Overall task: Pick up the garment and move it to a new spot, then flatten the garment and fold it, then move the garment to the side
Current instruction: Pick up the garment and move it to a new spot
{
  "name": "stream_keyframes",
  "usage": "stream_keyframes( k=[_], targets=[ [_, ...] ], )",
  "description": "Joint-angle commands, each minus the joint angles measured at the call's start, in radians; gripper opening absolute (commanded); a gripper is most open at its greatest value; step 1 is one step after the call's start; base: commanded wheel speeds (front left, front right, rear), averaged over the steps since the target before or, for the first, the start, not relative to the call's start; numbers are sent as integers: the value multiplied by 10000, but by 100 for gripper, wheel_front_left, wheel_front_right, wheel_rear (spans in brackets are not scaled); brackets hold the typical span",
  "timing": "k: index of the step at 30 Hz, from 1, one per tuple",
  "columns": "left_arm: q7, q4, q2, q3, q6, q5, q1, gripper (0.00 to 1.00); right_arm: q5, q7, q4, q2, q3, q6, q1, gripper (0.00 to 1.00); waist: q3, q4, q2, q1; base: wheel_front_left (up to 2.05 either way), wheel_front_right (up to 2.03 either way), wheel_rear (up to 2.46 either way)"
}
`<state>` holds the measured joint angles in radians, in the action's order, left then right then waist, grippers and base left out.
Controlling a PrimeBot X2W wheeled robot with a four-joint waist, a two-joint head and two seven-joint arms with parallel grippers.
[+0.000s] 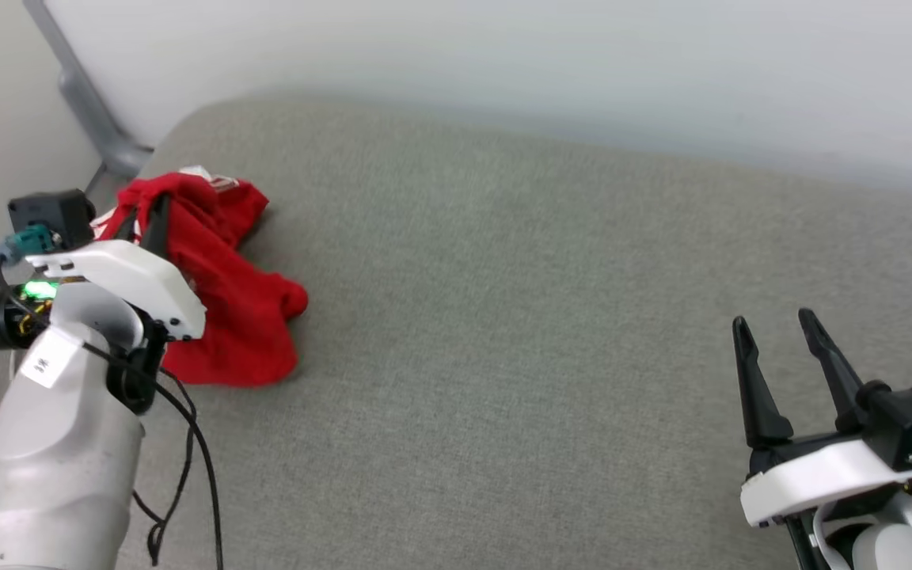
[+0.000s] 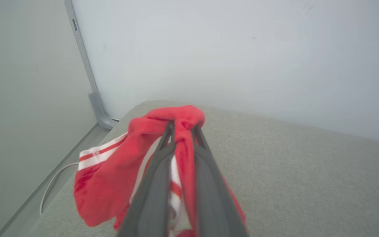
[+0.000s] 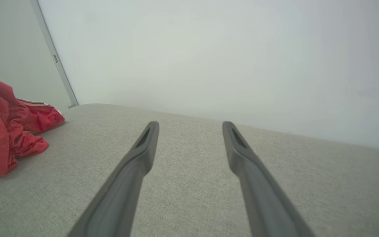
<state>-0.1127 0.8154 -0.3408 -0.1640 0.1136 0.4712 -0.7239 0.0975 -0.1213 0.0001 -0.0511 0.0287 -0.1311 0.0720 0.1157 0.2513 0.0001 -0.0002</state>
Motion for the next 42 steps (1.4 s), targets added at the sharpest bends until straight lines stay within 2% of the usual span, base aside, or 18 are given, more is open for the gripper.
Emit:
stream_keyframes(
  k=[1,7,12,16,22,28,31,34,37,41,42],
  targets=[
    [-284,-167,70,-65,-98,-104,173,0,84,30,-5,16,56,7,-189,100,-524,-332,-1,2,0,0,0],
    [-857,-1165,357,-359,-326,-334,705,0,224,104,-87,16,55,7,-610,100,-966,-1169,-1,2,0,0,0],
    [-668,-2219,831,-929,-282,-507,1214,0,322,169,-180,12,39,8,-806,100,-1038,-1995,-1,2,0,0,0],
    [-322,-3054,1373,-1739,-176,-696,1676,0,353,197,-242,13,62,8,-843,100,-955,-2684,-1,2,0,0,0],
    [313,-3999,2306,-3663,89,-903,2353,0,430,242,-314,17,128,7,-832,100,-643,-3457,-1,2,0,0,0],
    [834,-4566,2755,-6309,173,-801,2934,0,503,162,-336,15,134,8,-615,100,-233,-3833,-1,2,0,0,0],
    [997,-4809,2778,-8011,174,-439,3094,0,526,98,-309,13,141,8,-513,100,-72,-3886,-1,2,0,0,0],
    [1106,-4836,2668,-9311,175,-45,3116,0,536,67,-267,20,154,7,-475,100,59,-3866,-1,2,0,0,0],
    [1066,-4692,2553,-10071,177,284,2958,0,571,23,-201,17,133,7,-411,100,154,-3789,-1,2,0,0,0],
    [893,-4510,2529,-10403,178,479,2774,0,529,12,-167,17,180,7,-374,100,160,-3608,-1,2,0,0,0],
    [812,-4432,2526,-10428,178,488,2754,35,507,19,-150,17,194,7,-368,100,140,-3542,-1,2,0,0,0]
  ],
)
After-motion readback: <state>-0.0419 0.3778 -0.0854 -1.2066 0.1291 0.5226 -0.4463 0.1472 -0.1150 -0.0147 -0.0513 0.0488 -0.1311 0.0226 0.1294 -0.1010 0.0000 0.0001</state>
